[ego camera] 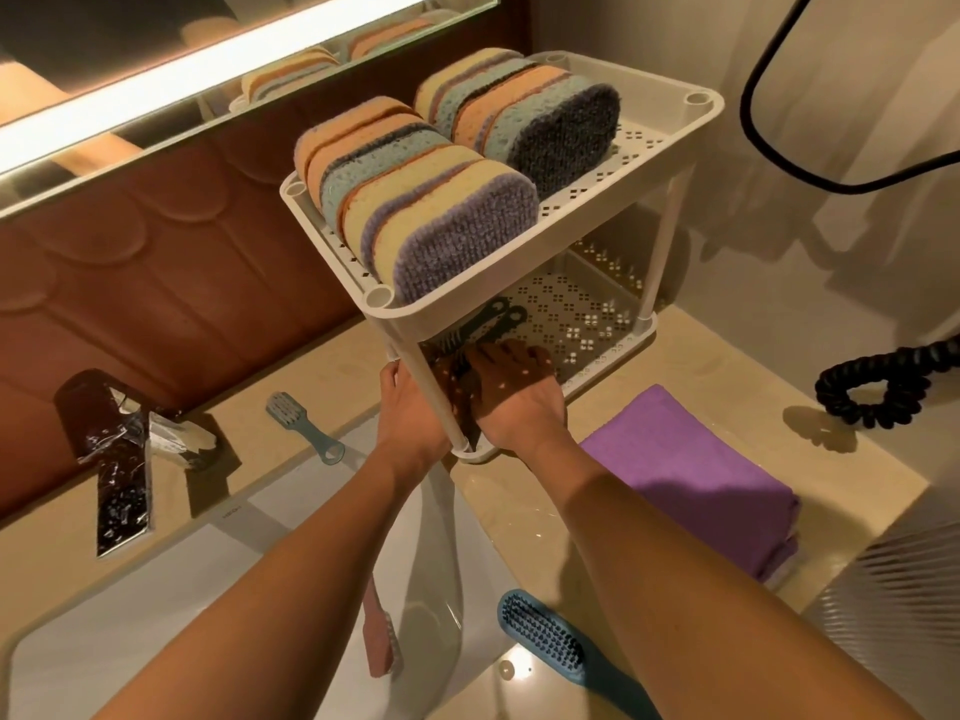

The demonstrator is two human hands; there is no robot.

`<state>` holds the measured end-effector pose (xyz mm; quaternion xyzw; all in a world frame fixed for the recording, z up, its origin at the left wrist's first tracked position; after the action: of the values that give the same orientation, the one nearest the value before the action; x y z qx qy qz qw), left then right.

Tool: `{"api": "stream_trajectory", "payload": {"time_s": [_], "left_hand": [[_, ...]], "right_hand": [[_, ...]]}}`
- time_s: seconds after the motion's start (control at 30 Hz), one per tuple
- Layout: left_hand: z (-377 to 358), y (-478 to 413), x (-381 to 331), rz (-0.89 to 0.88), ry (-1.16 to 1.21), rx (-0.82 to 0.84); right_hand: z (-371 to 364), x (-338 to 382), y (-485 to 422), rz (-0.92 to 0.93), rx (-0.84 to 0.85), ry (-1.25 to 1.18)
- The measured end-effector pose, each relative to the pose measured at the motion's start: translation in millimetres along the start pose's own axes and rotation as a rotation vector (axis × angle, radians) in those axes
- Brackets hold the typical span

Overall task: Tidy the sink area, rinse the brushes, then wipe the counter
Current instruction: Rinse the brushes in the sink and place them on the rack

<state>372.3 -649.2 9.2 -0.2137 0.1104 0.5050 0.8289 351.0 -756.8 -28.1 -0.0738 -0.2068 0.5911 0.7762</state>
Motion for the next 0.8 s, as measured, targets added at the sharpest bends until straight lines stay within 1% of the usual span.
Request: {"api": "stream_trajectory", "payload": {"time_s": [0.13, 0.27, 0.37, 0.47, 0.6, 0.8], "left_hand": [[-2.7, -3.0, 2.6, -0.031, -0.042, -0.055], [0.4, -3.3, 1.5, -0.023, -0.018, -0.085], [-4.5, -2.4, 2.6, -0.062, -0.163, -0.036], [-6.9, -2.3, 5.1, -0.064, -0.235, -0.005], [-6.5, -2.2, 6.6, -0.052, -0.238, -0.017], [-13.1, -2.5, 12.1, -0.028, -0.193, 0.01]], "right_hand": [[-3.7, 0.1, -1.8, 0.001, 0.012, 0.017], [-8.7, 0.3, -2.7, 0.003, 0.025, 0.013], [-12.0, -0.1, -3.2, 0.006, 0.039, 0.007], [-14.6, -1.0, -4.0, 0.001, 0.047, -0.007], [-19.7, -1.5, -3.7, 0.009, 0.087, -0.014], [-19.2, 0.2, -2.2, 0.039, 0.086, -0.003]]}}
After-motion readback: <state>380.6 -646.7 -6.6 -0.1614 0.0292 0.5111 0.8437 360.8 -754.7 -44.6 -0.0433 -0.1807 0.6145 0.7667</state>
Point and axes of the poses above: each hand's wrist, its own y-axis away from the middle knuckle, its own z-axis out of the back of the hand, x = y × z, the point moved 8 cm from there along -y, towards the middle knuckle, and after that the axes turned 14 degrees about -x, right-handed, at the moved point
